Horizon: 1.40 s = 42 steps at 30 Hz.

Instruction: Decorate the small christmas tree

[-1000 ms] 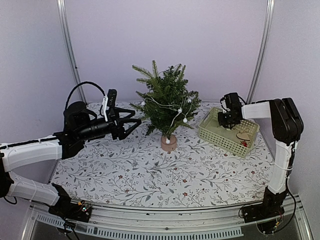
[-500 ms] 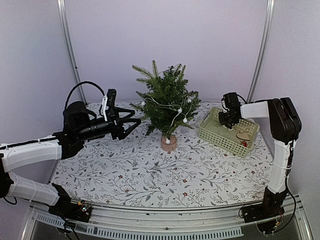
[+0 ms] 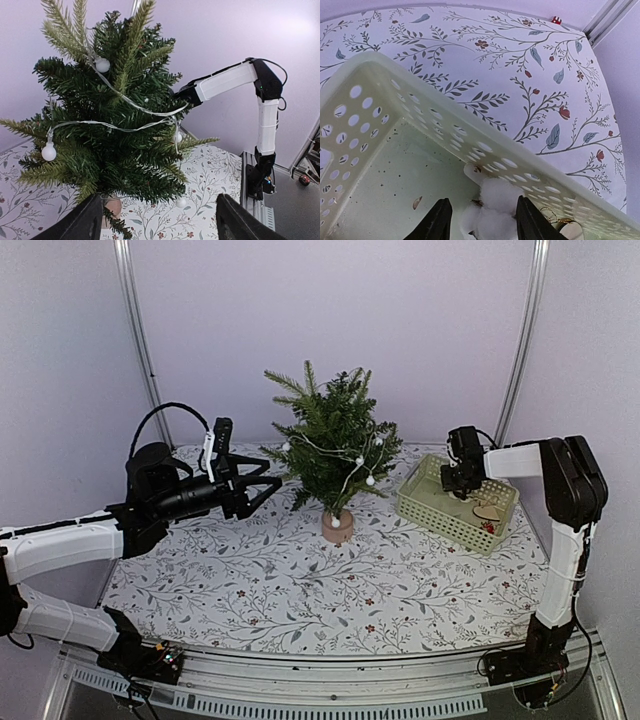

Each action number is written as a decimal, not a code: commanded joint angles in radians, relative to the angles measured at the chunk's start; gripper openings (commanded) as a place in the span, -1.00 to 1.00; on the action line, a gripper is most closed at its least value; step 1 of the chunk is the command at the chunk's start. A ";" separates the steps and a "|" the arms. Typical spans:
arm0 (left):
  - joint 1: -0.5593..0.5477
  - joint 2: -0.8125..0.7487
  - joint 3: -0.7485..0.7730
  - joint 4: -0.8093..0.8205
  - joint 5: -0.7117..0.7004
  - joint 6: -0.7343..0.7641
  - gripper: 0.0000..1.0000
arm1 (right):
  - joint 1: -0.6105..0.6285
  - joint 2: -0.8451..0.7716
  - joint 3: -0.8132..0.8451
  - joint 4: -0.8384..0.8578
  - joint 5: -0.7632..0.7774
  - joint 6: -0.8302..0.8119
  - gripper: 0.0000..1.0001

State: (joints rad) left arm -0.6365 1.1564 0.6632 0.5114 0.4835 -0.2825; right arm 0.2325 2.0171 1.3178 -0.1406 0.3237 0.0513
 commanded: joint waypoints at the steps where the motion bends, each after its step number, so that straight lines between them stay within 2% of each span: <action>1: 0.014 -0.005 -0.004 0.018 -0.004 -0.004 0.59 | -0.005 -0.046 -0.024 0.023 0.034 0.013 -0.06; 18: 0.014 0.015 0.005 0.029 0.001 -0.004 0.59 | -0.015 -0.017 -0.017 0.009 0.079 0.010 -0.08; 26: 0.014 0.001 0.013 0.009 0.001 0.005 0.59 | -0.015 0.033 0.010 -0.035 0.024 0.030 -0.37; 30: 0.015 -0.004 0.015 0.004 0.000 0.009 0.59 | -0.019 0.032 0.011 -0.040 0.023 0.031 -0.40; 34: 0.015 -0.006 0.018 0.004 0.002 0.008 0.58 | -0.022 0.031 0.015 -0.048 0.018 0.033 -0.68; 38: 0.015 -0.017 0.016 0.000 -0.001 0.008 0.58 | -0.021 -0.018 0.009 -0.064 -0.001 0.038 -0.98; 42: 0.015 -0.034 0.009 -0.002 -0.012 0.006 0.59 | -0.017 -0.161 -0.017 -0.073 -0.056 0.019 -1.00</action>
State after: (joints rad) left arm -0.6361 1.1545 0.6632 0.5095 0.4824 -0.2817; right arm 0.2138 2.0159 1.3144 -0.1951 0.3267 0.0788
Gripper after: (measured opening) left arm 0.791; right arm 0.054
